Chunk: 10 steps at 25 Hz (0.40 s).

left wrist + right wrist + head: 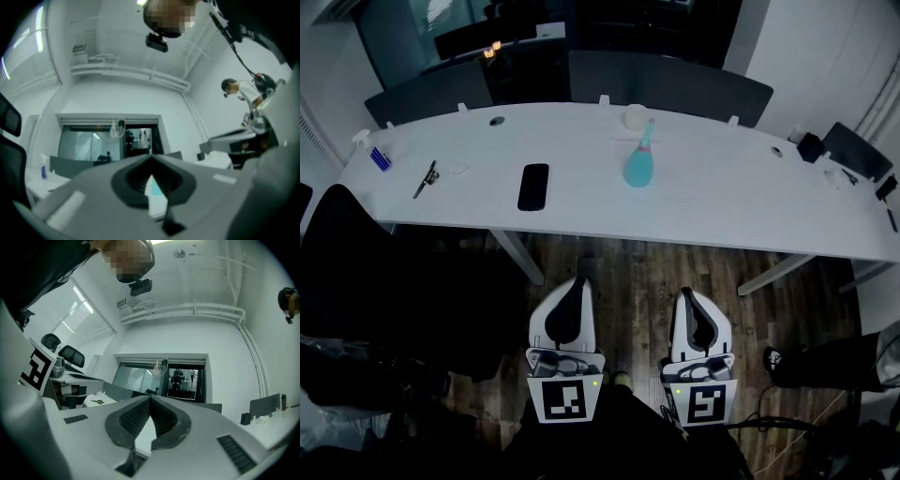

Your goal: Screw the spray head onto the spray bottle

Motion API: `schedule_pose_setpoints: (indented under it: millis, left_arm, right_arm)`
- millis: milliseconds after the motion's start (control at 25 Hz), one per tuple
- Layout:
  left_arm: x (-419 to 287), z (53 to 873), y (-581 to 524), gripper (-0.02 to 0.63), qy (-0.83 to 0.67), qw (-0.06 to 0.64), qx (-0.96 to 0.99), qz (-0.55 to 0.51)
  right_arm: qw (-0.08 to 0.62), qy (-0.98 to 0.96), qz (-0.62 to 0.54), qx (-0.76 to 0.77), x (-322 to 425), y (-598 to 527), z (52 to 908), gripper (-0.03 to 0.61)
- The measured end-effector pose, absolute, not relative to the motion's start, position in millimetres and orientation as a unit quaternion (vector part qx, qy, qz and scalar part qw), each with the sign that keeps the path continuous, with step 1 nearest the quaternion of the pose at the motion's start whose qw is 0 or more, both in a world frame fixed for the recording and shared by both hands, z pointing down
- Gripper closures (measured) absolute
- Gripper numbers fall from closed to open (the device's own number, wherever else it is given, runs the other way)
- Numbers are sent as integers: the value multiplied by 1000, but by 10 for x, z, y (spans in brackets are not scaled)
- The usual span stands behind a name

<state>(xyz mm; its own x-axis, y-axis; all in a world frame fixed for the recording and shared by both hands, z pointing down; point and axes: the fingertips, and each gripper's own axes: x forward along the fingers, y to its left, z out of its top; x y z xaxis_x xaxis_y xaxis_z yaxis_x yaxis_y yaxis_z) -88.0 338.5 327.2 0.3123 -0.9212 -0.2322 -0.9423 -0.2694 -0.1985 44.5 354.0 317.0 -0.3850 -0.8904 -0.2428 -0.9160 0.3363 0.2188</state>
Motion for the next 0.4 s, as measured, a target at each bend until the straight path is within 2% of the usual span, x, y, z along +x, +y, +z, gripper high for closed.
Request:
schedule_pose_setpoints:
  millis: [200,400]
  left_arm:
    - [-863,3261,3432,612,586,144,-796,37]
    - [-837,3246,3462,612,584,152,-796,39]
  right_arm:
    - [39,816,166,-552,456,3581,3145,575]
    - [-1,810,133,-571,546,3591,3365,575]
